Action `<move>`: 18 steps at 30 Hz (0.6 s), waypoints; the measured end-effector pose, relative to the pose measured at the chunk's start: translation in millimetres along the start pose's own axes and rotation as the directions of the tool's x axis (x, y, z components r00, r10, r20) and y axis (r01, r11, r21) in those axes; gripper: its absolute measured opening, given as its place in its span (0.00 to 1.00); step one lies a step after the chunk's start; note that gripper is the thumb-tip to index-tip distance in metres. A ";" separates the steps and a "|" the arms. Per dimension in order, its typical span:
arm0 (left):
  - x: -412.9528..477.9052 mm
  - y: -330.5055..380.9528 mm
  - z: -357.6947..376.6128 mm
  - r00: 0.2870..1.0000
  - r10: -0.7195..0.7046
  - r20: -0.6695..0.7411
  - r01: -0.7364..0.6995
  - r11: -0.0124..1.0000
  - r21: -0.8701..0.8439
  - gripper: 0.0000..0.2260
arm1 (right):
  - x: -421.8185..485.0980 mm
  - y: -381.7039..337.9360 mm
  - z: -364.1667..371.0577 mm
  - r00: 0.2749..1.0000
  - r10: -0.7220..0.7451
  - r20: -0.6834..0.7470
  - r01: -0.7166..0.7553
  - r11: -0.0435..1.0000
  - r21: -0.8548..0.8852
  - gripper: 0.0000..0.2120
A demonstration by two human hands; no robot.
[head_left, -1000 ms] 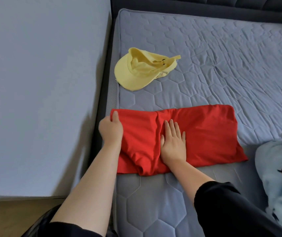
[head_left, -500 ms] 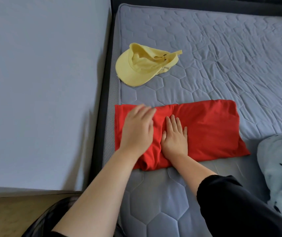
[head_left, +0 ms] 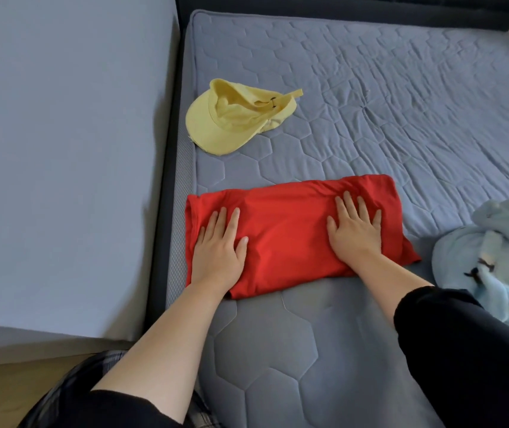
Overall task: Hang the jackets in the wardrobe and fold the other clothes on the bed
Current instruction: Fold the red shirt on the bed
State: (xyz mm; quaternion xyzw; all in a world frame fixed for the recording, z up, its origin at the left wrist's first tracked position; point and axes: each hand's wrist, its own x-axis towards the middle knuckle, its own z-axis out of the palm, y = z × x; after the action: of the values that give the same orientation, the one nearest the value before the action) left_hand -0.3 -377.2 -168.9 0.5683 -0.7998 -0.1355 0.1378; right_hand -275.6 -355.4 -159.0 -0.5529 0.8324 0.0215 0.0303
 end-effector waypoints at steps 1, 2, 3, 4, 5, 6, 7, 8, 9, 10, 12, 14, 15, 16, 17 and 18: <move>0.0 0.0 0.2 1.000 0.000 -0.001 0.000 1.000 0.001 0.26 | 1.4 5.1 -0.3 0.998 0.054 0.012 -0.054 0.998 0.019 0.29; -0.5 -0.6 0.3 1.000 0.001 -0.002 -0.001 1.000 0.002 0.26 | 2.9 11.0 -0.6 0.992 0.121 0.038 -0.122 0.992 0.043 0.29; -1.4 -1.4 0.3 1.000 0.001 -0.004 -0.001 1.000 0.001 0.27 | 4.3 18.2 -1.0 0.978 0.194 0.073 -0.199 0.978 0.062 0.31; -2.4 -2.8 0.3 1.000 0.001 -0.006 -0.001 1.000 -0.001 0.27 | 6.1 26.5 -1.6 0.957 0.269 0.111 -0.278 0.958 0.073 0.33; -3.3 -4.1 0.7 1.000 0.002 -0.007 -0.002 1.000 -0.002 0.27 | 7.9 35.9 -2.8 0.927 0.342 0.153 -0.357 0.930 0.085 0.34; -3.6 -5.0 0.7 1.000 0.004 -0.008 -0.004 1.000 -0.002 0.27 | 9.4 45.0 -5.0 0.893 0.405 0.197 -0.432 0.893 0.125 0.37; -3.3 -5.4 0.1 1.000 0.010 -0.008 -0.010 1.000 -0.006 0.27 | 11.1 53.5 -7.3 0.862 0.447 0.239 -0.493 0.848 0.194 0.40; -3.2 -5.6 -0.8 1.000 0.016 -0.006 -0.016 1.000 -0.014 0.27 | 12.8 60.9 -9.3 0.842 0.468 0.268 -0.532 0.801 0.274 0.42; -3.3 -5.7 -1.8 1.000 0.022 -0.005 -0.022 0.999 -0.032 0.26 | 14.2 67.0 -11.8 0.835 0.474 0.279 -0.547 0.764 0.342 0.44; -4.1 -5.6 -3.1 1.000 0.028 -0.008 -0.028 0.998 -0.060 0.26 | 15.3 71.7 -14.9 0.836 0.472 0.279 -0.548 0.735 0.398 0.44; -6.9 -4.1 -7.9 0.999 0.039 -0.036 -0.043 0.992 -0.117 0.27 | 15.9 78.4 -21.8 0.836 0.449 0.316 -0.547 0.634 0.546 0.38; -9.3 1.5 -14.1 0.991 0.091 -0.102 -0.103 0.987 -0.124 0.29 | 13.8 80.3 -29.2 0.825 0.408 0.392 -0.560 0.492 0.667 0.33; -9.9 6.2 -16.6 0.981 0.151 -0.125 -0.164 0.981 -0.099 0.29 | 13.1 79.7 -32.1 0.823 0.407 0.397 -0.560 0.463 0.687 0.32; -10.4 11.9 -18.3 0.966 0.230 -0.121 -0.238 0.969 -0.059 0.28 | 12.4 77.1 -35.4 0.825 0.424 0.374 -0.553 0.468 0.689 0.30; -11.0 17.2 -18.6 0.946 0.313 -0.082 -0.314 0.949 -0.003 0.27 | 11.9 72.5 -40.0 0.833 0.447 0.327 -0.537 0.507 0.674 0.28; -11.9 21.7 -18.0 0.927 0.375 -0.005 -0.374 0.926 0.054 0.27 | 10.0 64.6 -46.7 0.843 0.470 0.261 -0.516 0.569 0.641 0.25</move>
State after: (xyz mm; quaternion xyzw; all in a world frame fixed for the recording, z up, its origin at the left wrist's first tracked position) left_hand -8.7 -360.1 -144.9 0.4095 -0.8958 -0.0815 0.1524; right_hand -340.3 -342.7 -113.0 -0.2458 0.8979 -0.2648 0.2515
